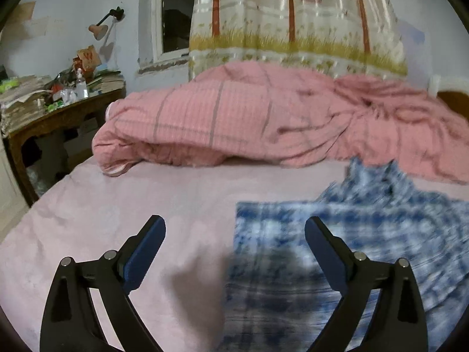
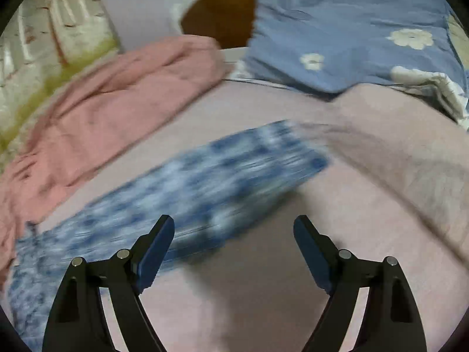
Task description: Fold large clothes
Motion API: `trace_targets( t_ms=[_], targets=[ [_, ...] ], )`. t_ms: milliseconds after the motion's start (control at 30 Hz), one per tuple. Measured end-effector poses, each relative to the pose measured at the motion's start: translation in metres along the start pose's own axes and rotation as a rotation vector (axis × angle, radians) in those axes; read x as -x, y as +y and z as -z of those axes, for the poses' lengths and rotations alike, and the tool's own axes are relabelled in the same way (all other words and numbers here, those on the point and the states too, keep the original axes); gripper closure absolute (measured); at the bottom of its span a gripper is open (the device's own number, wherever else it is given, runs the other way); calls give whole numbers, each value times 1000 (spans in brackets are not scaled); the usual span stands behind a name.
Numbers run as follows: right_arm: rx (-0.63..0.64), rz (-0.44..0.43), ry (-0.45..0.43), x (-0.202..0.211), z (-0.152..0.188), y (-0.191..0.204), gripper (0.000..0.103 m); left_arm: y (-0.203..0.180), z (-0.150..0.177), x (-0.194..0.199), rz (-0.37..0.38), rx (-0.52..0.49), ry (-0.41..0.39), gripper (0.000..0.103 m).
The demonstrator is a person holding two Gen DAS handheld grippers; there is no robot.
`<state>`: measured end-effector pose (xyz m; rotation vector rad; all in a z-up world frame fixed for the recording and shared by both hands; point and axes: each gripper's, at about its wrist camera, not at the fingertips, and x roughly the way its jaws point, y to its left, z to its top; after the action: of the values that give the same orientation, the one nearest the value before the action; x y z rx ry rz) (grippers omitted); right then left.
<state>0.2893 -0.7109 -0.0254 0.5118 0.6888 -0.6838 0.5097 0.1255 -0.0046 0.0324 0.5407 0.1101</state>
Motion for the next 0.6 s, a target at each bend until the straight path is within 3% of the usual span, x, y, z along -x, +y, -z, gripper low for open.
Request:
trace_targets(
  t_ms=[67, 200, 300, 367, 467, 500, 600],
  targets=[
    [-31, 20, 12, -12, -10, -22, 18, -1, 4, -8, -18, -12, 18, 8],
    [-187, -41, 38, -44, -23, -65, 18, 1, 9, -15, -21, 0, 41, 8],
    [-306, -33, -10, -62, -24, -87, 27, -1, 9, -15, -25, -9, 38, 8],
    [-329, -75, -37, -66, -27, -91, 33, -4, 9, -14, -24, -18, 33, 8],
    [-301, -33, -15, -77, -30, -87, 73, -6, 8, -11, -27, -25, 26, 8],
    [-286, -17, -1, -79, -30, -83, 99, -6, 7, -10, -25, -26, 25, 8],
    [-243, -18, -37, -63, -31, -68, 99, -3, 5, -8, -19, -7, 32, 11]
  ],
)
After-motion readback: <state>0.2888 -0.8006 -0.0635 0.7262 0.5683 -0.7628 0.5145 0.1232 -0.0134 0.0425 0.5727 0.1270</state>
